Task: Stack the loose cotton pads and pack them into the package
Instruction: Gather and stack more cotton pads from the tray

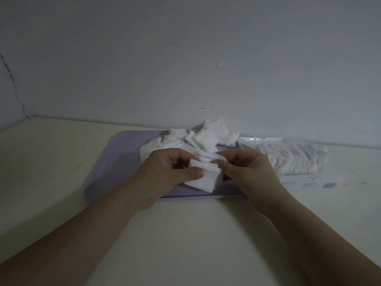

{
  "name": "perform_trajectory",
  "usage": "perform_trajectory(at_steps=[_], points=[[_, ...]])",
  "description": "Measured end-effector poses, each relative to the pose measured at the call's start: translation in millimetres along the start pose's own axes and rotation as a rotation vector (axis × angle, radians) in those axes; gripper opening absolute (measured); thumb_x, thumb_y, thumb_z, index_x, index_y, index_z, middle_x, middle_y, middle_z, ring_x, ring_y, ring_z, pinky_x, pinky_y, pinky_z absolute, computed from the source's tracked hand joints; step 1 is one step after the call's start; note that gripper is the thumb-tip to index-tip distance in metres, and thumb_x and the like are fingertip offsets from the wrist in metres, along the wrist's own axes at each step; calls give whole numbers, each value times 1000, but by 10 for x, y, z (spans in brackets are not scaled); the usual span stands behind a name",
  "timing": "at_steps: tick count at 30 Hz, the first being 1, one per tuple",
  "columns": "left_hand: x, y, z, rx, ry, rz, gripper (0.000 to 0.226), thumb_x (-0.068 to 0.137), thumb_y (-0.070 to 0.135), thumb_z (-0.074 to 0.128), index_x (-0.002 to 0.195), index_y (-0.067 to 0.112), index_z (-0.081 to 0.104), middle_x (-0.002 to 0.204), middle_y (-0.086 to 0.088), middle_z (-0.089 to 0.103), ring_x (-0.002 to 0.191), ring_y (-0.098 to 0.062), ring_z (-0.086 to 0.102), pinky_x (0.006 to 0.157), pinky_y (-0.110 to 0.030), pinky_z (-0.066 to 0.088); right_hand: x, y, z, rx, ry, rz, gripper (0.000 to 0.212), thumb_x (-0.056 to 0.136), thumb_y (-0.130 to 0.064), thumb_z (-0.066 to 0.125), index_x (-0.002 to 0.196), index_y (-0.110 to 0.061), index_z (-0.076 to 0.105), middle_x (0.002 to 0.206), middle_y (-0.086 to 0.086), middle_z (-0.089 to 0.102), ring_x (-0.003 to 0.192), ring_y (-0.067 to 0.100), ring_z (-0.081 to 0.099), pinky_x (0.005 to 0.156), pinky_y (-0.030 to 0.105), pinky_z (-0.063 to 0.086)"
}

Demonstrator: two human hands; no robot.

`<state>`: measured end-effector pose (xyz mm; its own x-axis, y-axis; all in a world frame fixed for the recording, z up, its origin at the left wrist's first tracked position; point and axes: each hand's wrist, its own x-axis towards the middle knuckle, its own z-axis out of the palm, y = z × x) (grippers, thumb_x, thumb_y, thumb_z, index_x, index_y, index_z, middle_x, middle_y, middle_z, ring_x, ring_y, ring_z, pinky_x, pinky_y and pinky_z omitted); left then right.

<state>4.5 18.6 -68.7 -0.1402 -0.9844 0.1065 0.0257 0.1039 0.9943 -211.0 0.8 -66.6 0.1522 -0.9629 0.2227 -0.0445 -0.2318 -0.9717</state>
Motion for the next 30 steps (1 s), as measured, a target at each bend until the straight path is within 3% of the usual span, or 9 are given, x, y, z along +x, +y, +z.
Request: perform_trajectory(at_steps=[5,8,11,16,19,22,26,30], points=[[-4,-24,-12,2,-25,-9,35,66,9,85,98,1,75,96,-19,77,85,-19,72,77,-24,60,-3,1,40,26,29,-4,10,89,-3,76,86,-12,81,86,12,81,81,26,77,84,46,64],[-8,9,17,5,-36,-7,27,74,-2,81,100,-3,73,83,-5,77,72,-8,70,65,-14,54,-5,-7,25,75,45,5,12,90,-1,75,86,-11,81,87,12,81,83,26,78,86,46,64],[-6,18,44,9,4,-16,20,80,-10,76,100,-6,71,70,3,72,55,-1,62,52,-10,47,-17,-2,34,74,-47,5,10,93,-3,71,98,-2,79,93,16,81,88,28,78,86,46,63],[-5,7,17,128,54,-22,20,77,8,87,86,11,70,74,-4,70,59,-11,59,52,-26,48,-35,-4,34,111,-181,-17,22,91,-24,72,101,-6,80,100,21,79,95,27,74,90,46,59],[-5,7,23,121,79,2,24,77,6,86,87,7,65,72,-10,68,57,-20,60,54,-28,55,-37,-14,27,99,-273,-29,21,84,-11,81,105,-11,80,109,17,79,106,31,73,98,41,55],[-3,29,28,113,100,19,34,78,7,86,99,4,60,84,-11,68,59,-24,64,56,-34,55,-24,32,44,51,-228,-39,29,84,8,76,104,-13,78,107,16,79,100,27,73,95,43,56],[-13,55,21,65,44,-4,27,89,12,77,115,12,68,95,-8,66,57,-15,61,53,-32,51,-9,63,41,76,-182,-11,31,84,16,71,105,-7,77,107,21,77,100,29,72,99,47,55],[5,7,-9,100,13,-19,9,95,13,70,93,8,77,73,-7,69,60,-18,57,58,-33,46,-13,67,58,47,-164,-10,33,85,16,71,102,-11,78,103,14,79,96,25,74,97,43,57]])
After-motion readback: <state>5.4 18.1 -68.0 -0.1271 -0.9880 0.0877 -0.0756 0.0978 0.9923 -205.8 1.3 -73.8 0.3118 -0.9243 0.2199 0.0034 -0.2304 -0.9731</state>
